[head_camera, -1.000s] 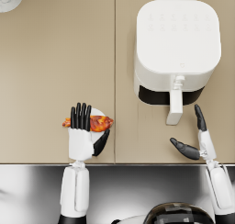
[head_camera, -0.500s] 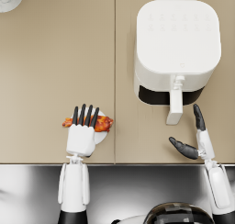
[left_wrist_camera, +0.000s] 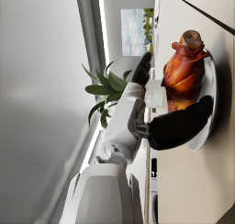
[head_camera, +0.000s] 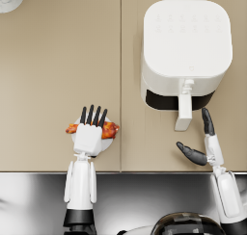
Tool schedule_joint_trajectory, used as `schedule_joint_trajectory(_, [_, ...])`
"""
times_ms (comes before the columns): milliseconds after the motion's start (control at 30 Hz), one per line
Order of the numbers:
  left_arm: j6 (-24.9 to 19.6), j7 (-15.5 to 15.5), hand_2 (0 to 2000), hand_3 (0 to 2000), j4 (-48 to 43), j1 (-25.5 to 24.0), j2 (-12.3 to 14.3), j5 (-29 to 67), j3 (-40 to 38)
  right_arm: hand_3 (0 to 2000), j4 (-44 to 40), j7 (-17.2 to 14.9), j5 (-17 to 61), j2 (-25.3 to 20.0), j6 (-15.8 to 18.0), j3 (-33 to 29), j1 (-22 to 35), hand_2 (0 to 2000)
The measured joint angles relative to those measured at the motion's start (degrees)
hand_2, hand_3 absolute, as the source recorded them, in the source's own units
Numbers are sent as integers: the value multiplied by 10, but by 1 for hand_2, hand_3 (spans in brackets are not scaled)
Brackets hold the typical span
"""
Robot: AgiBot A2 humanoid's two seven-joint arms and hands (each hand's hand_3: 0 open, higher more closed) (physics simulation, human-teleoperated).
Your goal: Pick up the drumstick and place it into the air fryer
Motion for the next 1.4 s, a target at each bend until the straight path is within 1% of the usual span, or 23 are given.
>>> schedule_joint_trajectory(33, [9,-2,0,0,10,4,-1,1,3,0,0,0,0,-2,0,0,1,0])
schedule_joint_trajectory(100, [41,-22,0,0,32,16,-2,1,8,0,1,0,0,-4,0,0,1,0])
schedule_joint_trajectory(133, [45,-32,0,0,42,25,-2,0,11,0,3,0,0,-5,0,0,1,0])
schedule_joint_trajectory(167, [49,-39,1361,327,55,34,-3,0,14,0,3,0,0,-6,0,1,0,0])
schedule_joint_trajectory(200, [47,-42,2000,653,70,38,-4,0,17,0,4,0,0,-6,0,2,0,0])
schedule_joint_trajectory(267, [88,-51,2000,1307,92,48,-4,0,26,0,6,0,0,-7,0,6,-3,0])
schedule_joint_trajectory(333, [100,-54,2000,1960,102,55,-5,-1,33,0,10,0,0,-8,0,8,-6,0])
schedule_joint_trajectory(367, [107,-53,2000,2000,107,57,-6,-1,37,0,13,0,0,-8,0,9,-8,0])
schedule_joint_trajectory(400, [126,-47,2000,2000,110,58,-7,-1,40,0,14,0,0,-9,0,10,-9,0])
schedule_joint_trajectory(433, [146,-31,2000,2000,111,58,-6,-1,43,0,16,0,0,-9,0,11,-10,0])
schedule_joint_trajectory(467, [150,10,2000,2000,107,56,-6,-1,45,0,17,0,0,-10,0,12,-11,0])
schedule_joint_trajectory(500, [146,42,2000,2000,99,51,-6,-1,45,0,15,0,0,-10,0,13,-12,0])
schedule_joint_trajectory(533, [145,64,2000,2000,84,46,-7,-1,43,0,11,0,0,-12,0,15,-11,0])
schedule_joint_trajectory(567, [144,80,2000,2000,62,41,-7,0,41,0,4,0,0,-13,0,16,-10,0])
schedule_joint_trajectory(633, [144,99,2000,2000,13,34,-6,0,33,0,-17,0,0,-16,0,16,-8,0])
schedule_joint_trajectory(733, [150,112,2000,2000,-58,31,-4,0,22,0,-60,0,0,-21,0,14,-3,0])
schedule_joint_trajectory(933, [155,117,2000,2000,-155,37,3,-1,11,0,-156,0,0,-34,0,15,18,0])
schedule_joint_trajectory(1067, [156,118,2000,2000,-178,41,7,-1,12,0,-192,0,0,-44,0,28,33,0])
schedule_joint_trajectory(1167, [158,118,2000,2000,-174,42,10,-1,14,0,-210,0,0,-53,0,39,49,0])
schedule_joint_trajectory(1300, [159,117,2000,2000,-173,40,13,-1,10,0,-234,0,0,-64,-27,49,73,0])
schedule_joint_trajectory(1333, [159,117,2000,2000,-172,39,14,-1,9,327,-236,0,1,-66,-33,51,76,1361])
schedule_joint_trajectory(1367, [159,117,2000,2000,-170,39,14,-1,8,653,-237,0,1,-66,-47,52,79,2000])
schedule_joint_trajectory(1400, [159,117,2000,2000,-169,39,15,-1,7,980,-239,-1,1,-67,-66,55,83,2000])
